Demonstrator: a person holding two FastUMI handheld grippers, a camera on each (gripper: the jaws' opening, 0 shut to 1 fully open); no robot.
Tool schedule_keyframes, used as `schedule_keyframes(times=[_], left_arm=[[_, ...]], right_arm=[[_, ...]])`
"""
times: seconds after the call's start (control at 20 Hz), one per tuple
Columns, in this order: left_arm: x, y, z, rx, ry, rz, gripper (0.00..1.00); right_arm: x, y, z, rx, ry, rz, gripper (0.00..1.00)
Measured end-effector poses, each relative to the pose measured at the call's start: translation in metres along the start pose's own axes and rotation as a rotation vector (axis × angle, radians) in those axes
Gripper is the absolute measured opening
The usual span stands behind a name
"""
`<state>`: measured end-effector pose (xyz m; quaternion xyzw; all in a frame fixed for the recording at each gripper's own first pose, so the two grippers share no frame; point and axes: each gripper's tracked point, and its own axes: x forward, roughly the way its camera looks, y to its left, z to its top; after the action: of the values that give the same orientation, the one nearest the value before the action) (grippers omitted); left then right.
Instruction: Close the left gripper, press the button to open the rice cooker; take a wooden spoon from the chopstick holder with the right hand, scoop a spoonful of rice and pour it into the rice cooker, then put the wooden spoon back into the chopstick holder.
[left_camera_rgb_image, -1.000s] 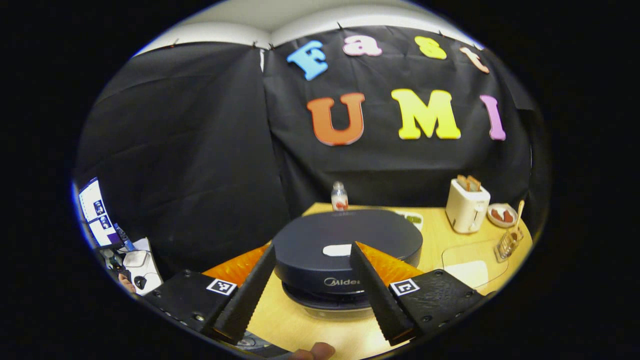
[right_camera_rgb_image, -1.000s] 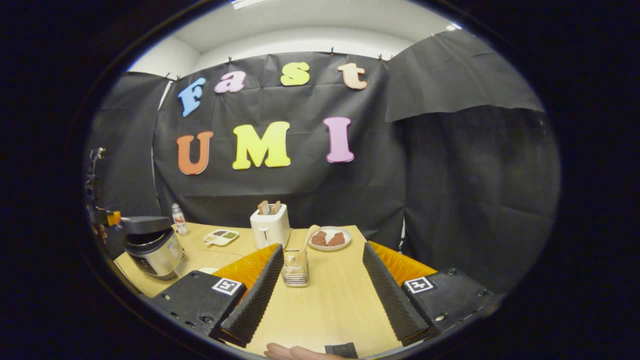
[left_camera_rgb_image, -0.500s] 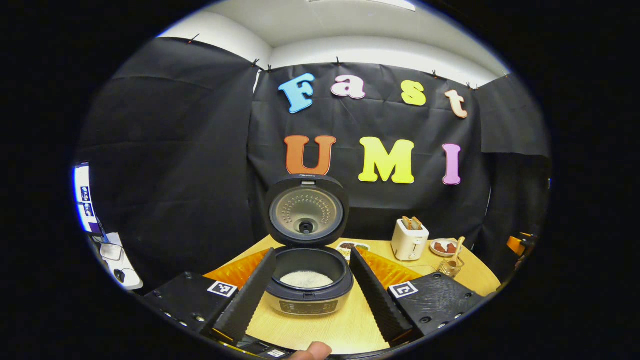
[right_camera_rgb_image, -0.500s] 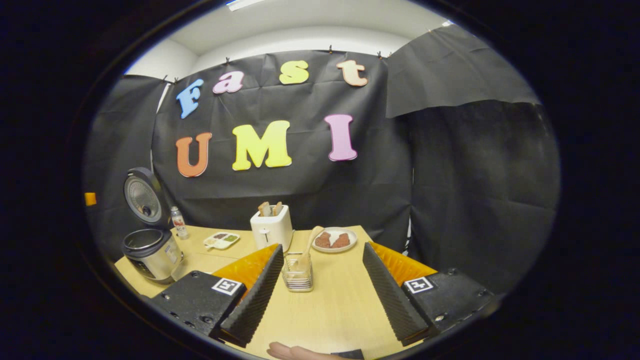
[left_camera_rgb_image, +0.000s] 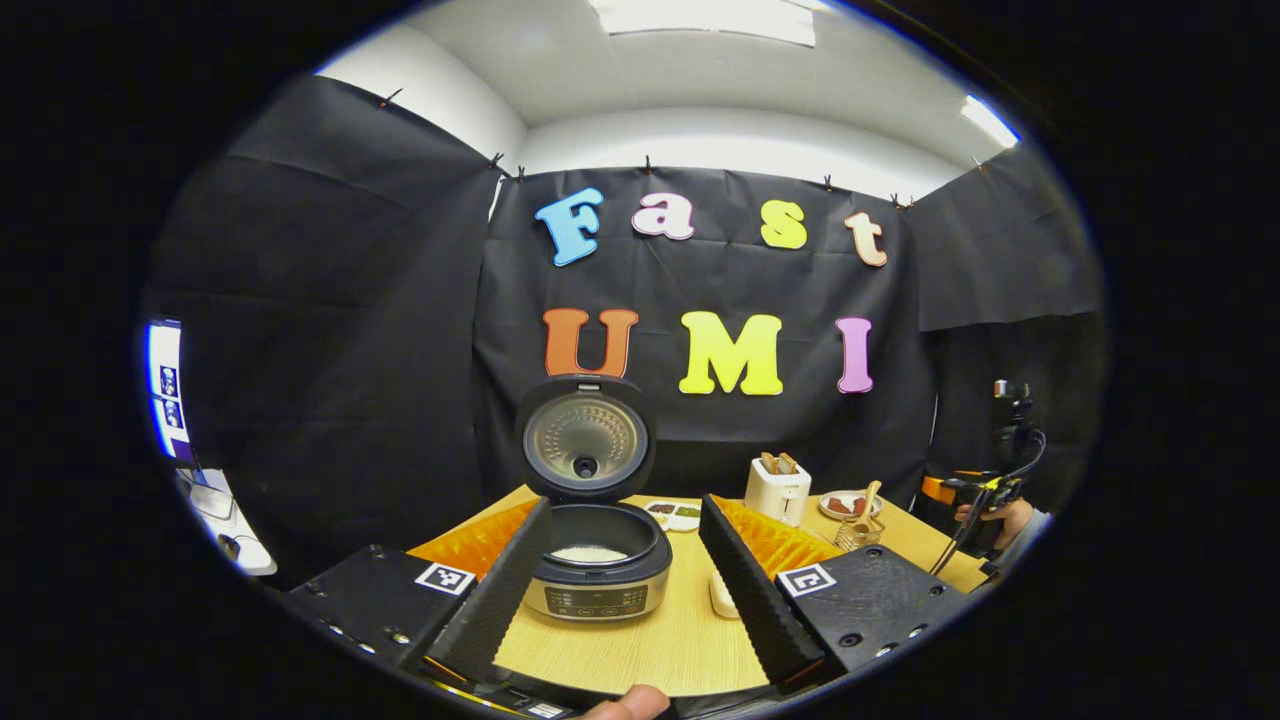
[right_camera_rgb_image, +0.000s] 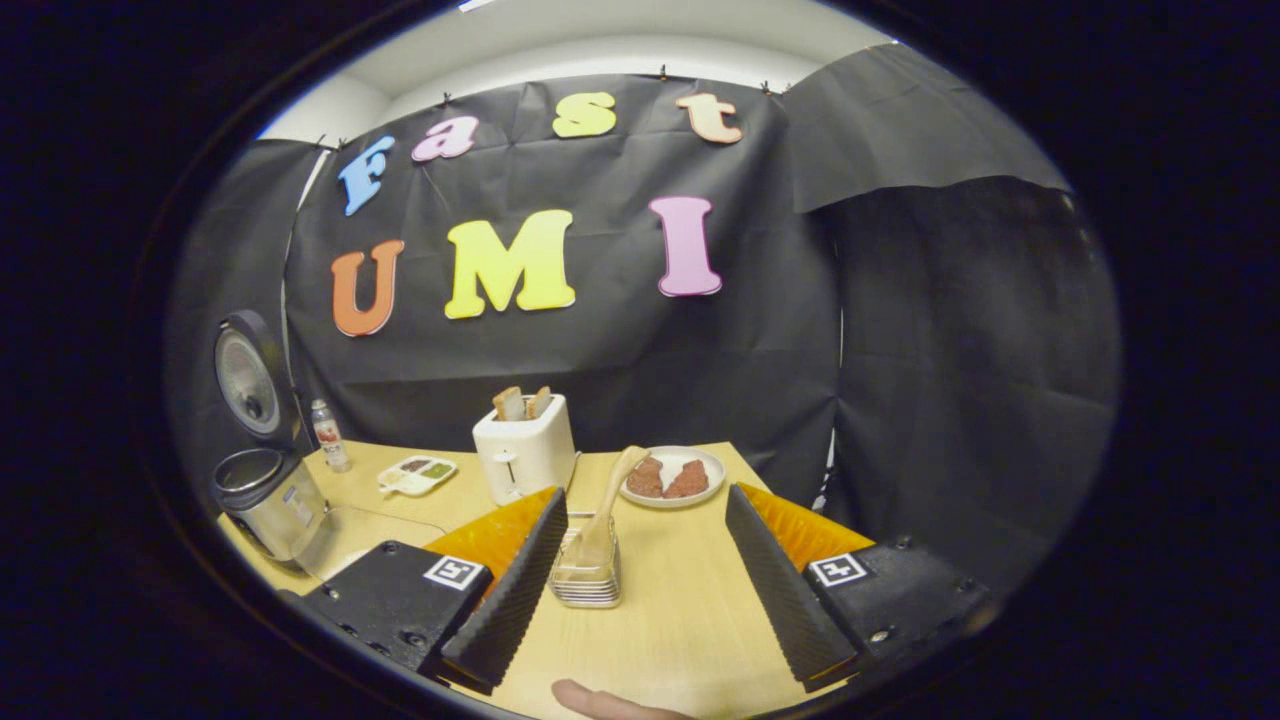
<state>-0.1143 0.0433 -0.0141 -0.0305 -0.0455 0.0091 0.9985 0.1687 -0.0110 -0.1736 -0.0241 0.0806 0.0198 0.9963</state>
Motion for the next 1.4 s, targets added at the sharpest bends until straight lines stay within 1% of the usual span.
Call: schedule_keyframes(times=[0.25,0.4,0.6,0.7,0.85,0.9,0.95,1.0,1.1,1.2,1.25,1.35,1.4], left_arm=[[-0.01,0.001,0.0,0.002,-0.021,-0.002,0.95],[-0.008,0.001,-0.001,0.005,-0.029,0.004,0.95],[-0.001,0.006,-0.004,0.01,-0.033,0.019,0.95],[0.002,0.009,-0.005,0.015,-0.036,0.027,0.95],[0.011,0.005,-0.012,0.055,-0.025,0.0,0.95],[0.014,0.007,-0.016,0.068,-0.018,-0.001,0.95],[0.018,0.01,-0.017,0.074,-0.015,0.006,0.94],[0.023,0.011,-0.02,0.077,-0.008,0.008,0.94],[0.032,0.009,-0.029,0.077,0.009,0.008,0.95],[0.041,0.008,-0.037,0.072,0.029,0.003,0.95],[0.044,0.006,-0.041,0.072,0.039,-0.002,0.95],[0.049,0.006,-0.048,0.072,0.054,-0.006,0.95],[0.05,0.005,-0.049,0.07,0.06,-0.006,0.95]], right_arm=[[0.054,-0.003,-0.024,0.016,0.038,-0.002,0.99],[0.081,0.007,-0.043,0.028,0.086,0.025,0.99],[0.117,0.032,-0.047,0.039,0.111,0.085,1.0],[0.138,0.034,-0.052,0.057,0.138,0.079,1.0],[0.167,0.034,-0.06,0.1,0.177,0.065,0.92],[0.174,0.036,-0.06,0.108,0.183,0.068,0.84],[0.182,0.036,-0.06,0.108,0.179,0.072,0.88],[0.191,0.034,-0.062,0.101,0.194,0.068,0.83],[0.203,0.036,-0.073,0.116,0.233,0.082,0.67],[0.203,0.047,-0.069,0.158,0.223,0.139,0.63],[0.204,0.046,-0.069,0.174,0.218,0.141,0.6],[0.201,0.047,-0.067,0.215,0.212,0.138,0.36],[0.199,0.052,-0.065,0.226,0.206,0.155,0.24]])
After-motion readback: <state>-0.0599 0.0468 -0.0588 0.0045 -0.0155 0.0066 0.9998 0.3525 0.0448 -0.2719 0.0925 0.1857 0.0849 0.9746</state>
